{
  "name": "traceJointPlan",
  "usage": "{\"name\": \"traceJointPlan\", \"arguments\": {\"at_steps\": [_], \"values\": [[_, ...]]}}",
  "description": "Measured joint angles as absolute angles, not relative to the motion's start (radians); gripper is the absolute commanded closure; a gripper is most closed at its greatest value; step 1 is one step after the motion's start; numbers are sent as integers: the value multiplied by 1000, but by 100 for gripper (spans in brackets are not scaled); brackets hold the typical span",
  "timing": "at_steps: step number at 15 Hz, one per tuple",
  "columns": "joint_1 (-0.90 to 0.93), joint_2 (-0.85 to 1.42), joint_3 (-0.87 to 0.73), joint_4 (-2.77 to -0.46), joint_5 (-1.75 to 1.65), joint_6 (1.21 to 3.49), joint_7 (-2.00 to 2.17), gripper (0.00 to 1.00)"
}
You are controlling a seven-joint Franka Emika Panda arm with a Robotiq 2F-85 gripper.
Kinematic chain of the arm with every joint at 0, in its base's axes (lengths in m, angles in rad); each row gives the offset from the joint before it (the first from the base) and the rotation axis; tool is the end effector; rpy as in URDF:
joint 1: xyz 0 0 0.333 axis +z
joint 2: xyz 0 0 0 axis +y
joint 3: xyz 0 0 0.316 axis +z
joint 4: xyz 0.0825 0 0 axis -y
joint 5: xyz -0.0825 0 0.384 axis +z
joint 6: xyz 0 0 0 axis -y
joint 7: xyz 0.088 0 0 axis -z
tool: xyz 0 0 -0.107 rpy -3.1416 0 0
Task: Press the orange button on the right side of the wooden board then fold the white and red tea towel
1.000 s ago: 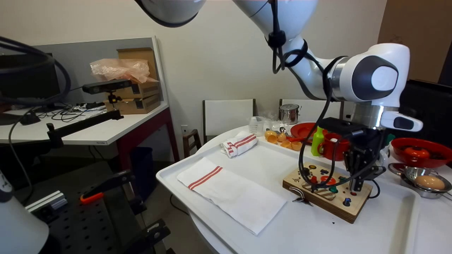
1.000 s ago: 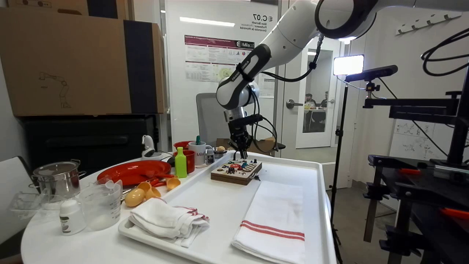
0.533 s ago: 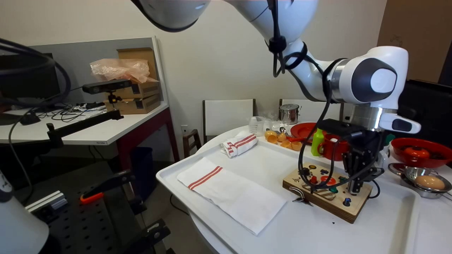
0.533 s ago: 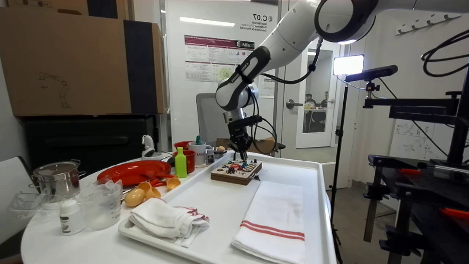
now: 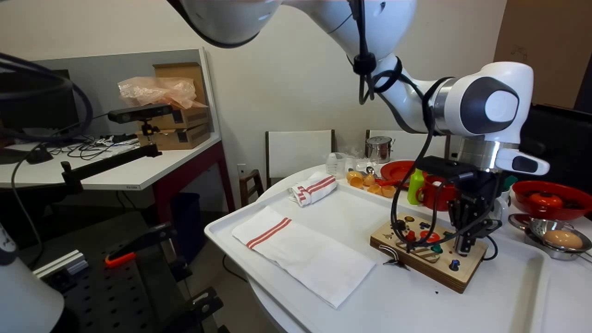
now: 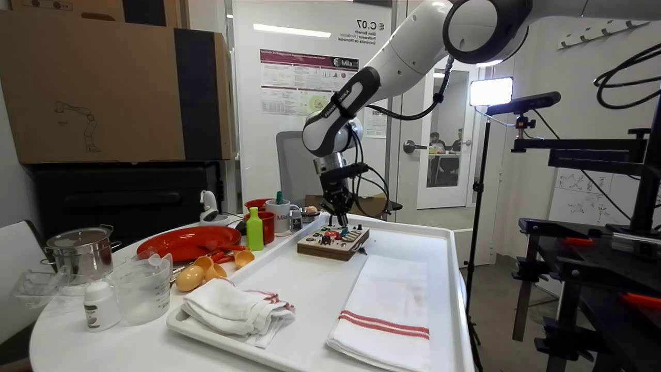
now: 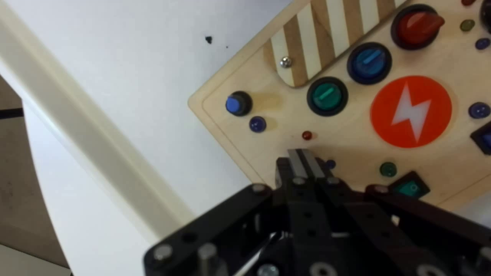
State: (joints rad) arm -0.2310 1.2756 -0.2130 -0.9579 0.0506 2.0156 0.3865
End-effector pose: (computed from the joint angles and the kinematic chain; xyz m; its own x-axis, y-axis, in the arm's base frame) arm 0.6972 -0.2664 0.0612 0.7306 -0.6712 -0.1254 -0.6376 -0.7363 0.2267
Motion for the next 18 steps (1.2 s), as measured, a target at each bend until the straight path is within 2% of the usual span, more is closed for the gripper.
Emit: {"name": "traceJointPlan", "arguments": {"at_steps": [18], "values": [[-232, 1283, -245, -912, 50, 1986, 418, 100]]}}
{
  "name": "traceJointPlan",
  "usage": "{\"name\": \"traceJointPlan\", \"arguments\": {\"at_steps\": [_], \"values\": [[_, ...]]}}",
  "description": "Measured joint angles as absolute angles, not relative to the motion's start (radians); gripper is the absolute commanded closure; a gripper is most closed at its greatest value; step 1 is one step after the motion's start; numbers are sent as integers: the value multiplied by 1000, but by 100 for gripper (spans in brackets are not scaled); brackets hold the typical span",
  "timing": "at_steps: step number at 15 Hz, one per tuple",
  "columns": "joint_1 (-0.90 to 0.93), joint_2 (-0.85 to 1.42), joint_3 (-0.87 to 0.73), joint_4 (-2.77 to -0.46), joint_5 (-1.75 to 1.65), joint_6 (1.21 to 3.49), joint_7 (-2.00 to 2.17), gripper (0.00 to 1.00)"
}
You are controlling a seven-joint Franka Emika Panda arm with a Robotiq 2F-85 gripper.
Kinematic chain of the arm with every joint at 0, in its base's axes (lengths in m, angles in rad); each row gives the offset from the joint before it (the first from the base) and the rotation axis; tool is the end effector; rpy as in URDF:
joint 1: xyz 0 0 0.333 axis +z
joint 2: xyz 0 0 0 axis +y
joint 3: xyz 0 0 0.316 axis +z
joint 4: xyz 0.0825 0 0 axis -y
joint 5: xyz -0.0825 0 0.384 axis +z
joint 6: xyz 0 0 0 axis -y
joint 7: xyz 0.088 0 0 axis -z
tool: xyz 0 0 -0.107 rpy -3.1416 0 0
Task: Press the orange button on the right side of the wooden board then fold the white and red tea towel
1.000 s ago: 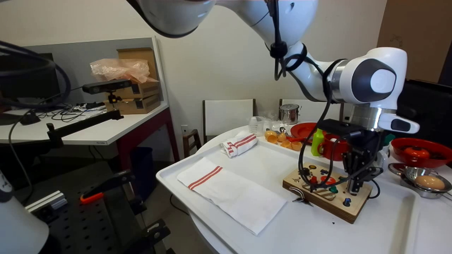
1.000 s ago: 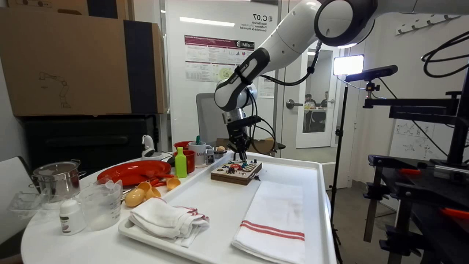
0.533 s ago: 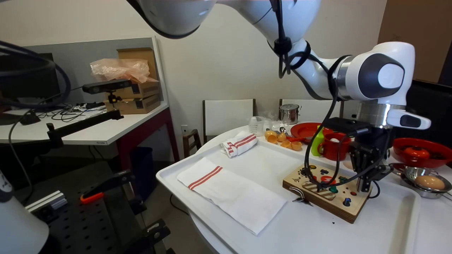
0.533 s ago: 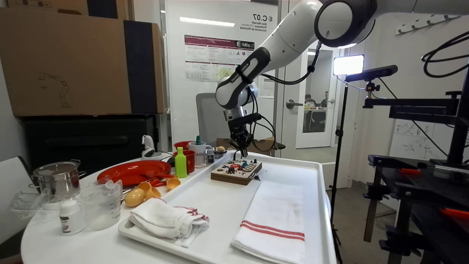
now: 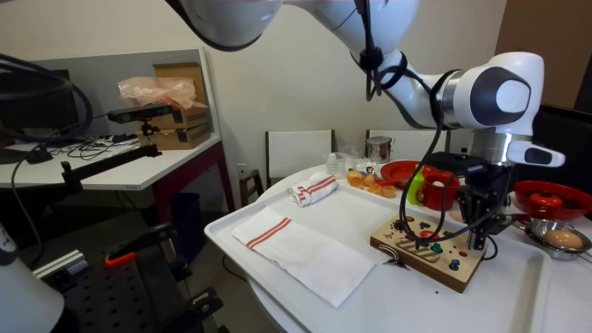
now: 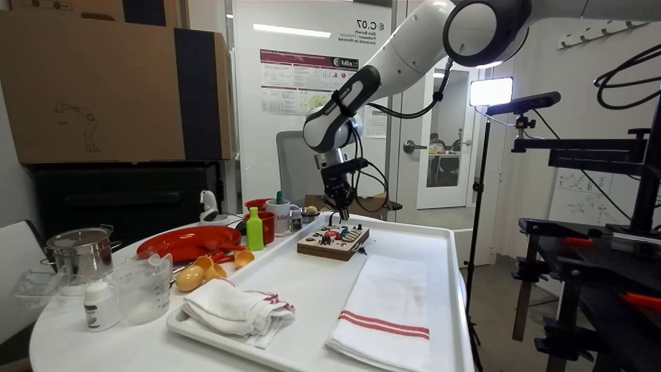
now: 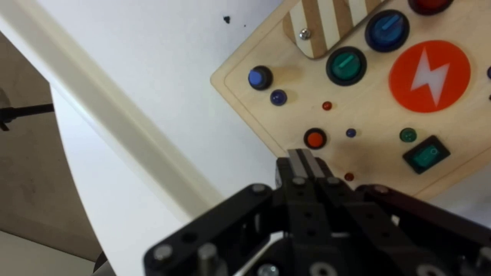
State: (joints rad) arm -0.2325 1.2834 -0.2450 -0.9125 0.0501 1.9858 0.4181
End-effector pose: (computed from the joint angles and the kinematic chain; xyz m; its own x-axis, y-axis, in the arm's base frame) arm 0.7004 -0.2803 0.0755 0.7060 -0.7017 -0.0960 -0.6644 -0.7031 0.2534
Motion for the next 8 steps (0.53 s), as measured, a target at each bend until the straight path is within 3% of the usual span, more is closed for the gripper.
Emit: {"name": "traceJointPlan", "arguments": {"at_steps": [8], "values": [[-243, 1327, -237, -860, 50, 1916, 425, 100]]}}
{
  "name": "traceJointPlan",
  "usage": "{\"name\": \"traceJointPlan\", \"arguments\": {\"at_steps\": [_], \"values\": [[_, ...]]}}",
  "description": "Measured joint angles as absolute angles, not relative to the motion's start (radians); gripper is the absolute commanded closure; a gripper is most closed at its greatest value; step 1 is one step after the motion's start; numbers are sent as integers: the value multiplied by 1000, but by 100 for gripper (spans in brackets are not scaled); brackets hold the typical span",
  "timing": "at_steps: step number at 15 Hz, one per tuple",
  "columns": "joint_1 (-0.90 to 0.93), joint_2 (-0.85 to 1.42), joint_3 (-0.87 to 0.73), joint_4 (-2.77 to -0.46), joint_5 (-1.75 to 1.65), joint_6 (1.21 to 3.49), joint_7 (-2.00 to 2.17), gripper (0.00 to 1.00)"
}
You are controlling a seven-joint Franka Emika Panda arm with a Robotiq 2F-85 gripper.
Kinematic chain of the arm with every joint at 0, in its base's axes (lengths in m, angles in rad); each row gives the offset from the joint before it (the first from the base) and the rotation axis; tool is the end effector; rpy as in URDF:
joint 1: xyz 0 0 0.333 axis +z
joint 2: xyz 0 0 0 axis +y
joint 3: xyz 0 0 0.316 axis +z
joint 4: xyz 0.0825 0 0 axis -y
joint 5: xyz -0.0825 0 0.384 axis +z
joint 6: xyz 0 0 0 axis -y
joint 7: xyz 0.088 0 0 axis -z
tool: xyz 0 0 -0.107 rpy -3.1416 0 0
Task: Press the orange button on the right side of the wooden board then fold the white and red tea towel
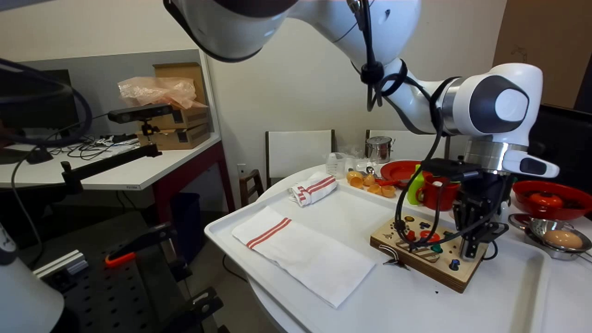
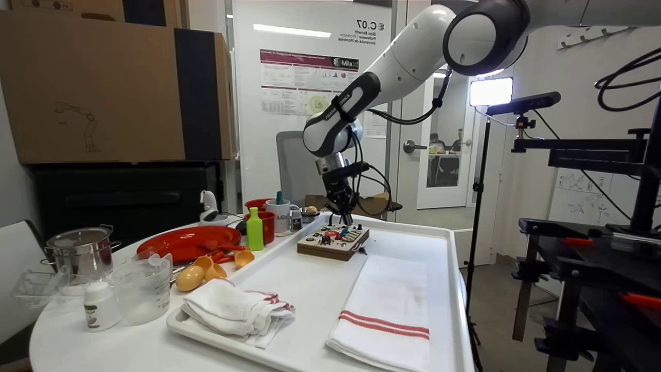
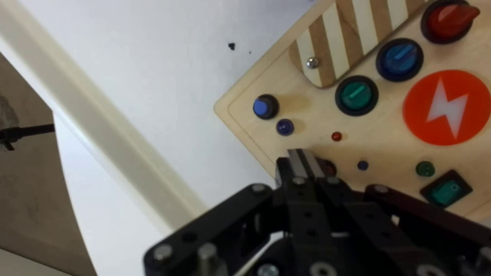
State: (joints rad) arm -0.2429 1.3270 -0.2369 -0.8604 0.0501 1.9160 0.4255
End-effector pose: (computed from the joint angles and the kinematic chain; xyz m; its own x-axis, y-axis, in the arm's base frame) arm 0.6942 -0.2788 0.0594 0.6873 -0.7104 -0.1514 -0.6612 -0.6982 0.2745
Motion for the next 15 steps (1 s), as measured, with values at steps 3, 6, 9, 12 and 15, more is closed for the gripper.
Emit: {"name": "traceJointPlan", "arguments": {"at_steps": [3, 6, 9, 12, 15], "values": [[-244, 1338, -236, -843, 50, 1909, 431, 100], [-244, 1338, -237, -833, 50, 1909, 433, 100], [-244, 1338, -237, -824, 50, 1908, 434, 100], [-244, 1339, -237, -822, 50, 1902, 434, 100], [-244, 1342, -236, -822, 50, 1897, 434, 100]]}}
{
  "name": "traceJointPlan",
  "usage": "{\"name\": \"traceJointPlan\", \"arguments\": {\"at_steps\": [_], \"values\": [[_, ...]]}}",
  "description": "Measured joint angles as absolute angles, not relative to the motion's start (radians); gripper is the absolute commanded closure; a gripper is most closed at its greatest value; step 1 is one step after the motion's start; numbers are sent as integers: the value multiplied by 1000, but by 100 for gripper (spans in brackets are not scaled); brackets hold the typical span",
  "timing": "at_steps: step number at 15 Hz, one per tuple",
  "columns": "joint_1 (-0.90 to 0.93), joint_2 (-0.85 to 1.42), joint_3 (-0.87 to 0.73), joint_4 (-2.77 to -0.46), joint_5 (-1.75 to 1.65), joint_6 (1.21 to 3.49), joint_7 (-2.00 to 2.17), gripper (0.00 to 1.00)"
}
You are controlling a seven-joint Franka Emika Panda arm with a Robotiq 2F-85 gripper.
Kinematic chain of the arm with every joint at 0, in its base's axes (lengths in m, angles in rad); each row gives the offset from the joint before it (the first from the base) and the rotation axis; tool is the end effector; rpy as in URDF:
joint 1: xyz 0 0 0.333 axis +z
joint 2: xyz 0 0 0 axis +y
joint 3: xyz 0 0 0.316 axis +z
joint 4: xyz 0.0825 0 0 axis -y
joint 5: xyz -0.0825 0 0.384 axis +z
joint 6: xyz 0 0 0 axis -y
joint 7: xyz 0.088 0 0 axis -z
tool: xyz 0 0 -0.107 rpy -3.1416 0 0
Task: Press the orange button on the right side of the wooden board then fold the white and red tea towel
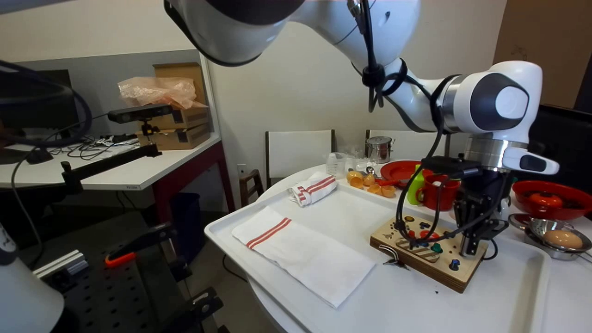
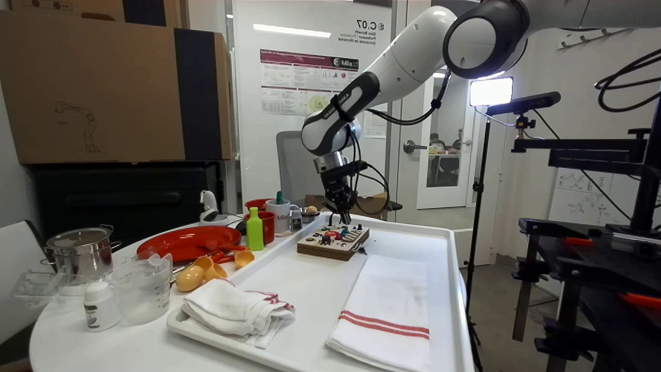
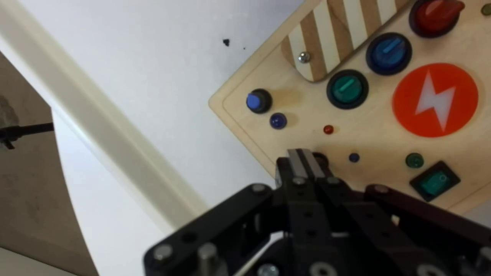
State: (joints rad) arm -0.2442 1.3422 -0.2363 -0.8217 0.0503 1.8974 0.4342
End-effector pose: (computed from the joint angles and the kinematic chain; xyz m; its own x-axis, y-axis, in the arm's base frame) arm 0.6988 -0.2774 0.0629 0.6850 -0.7138 -0.1456 -0.6655 -0.6944 0.2736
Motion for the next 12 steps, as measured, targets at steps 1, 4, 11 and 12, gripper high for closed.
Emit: {"name": "traceJointPlan", "arguments": {"at_steps": [1, 4, 11, 12], "values": [[-244, 1344, -236, -821, 50, 1897, 434, 100], [-246, 1355, -231, -805, 50, 1890, 434, 100], [-246, 1371, -231, -775, 50, 1864, 434, 100], [-246, 1372, -231, -772, 50, 1859, 434, 100]]}}
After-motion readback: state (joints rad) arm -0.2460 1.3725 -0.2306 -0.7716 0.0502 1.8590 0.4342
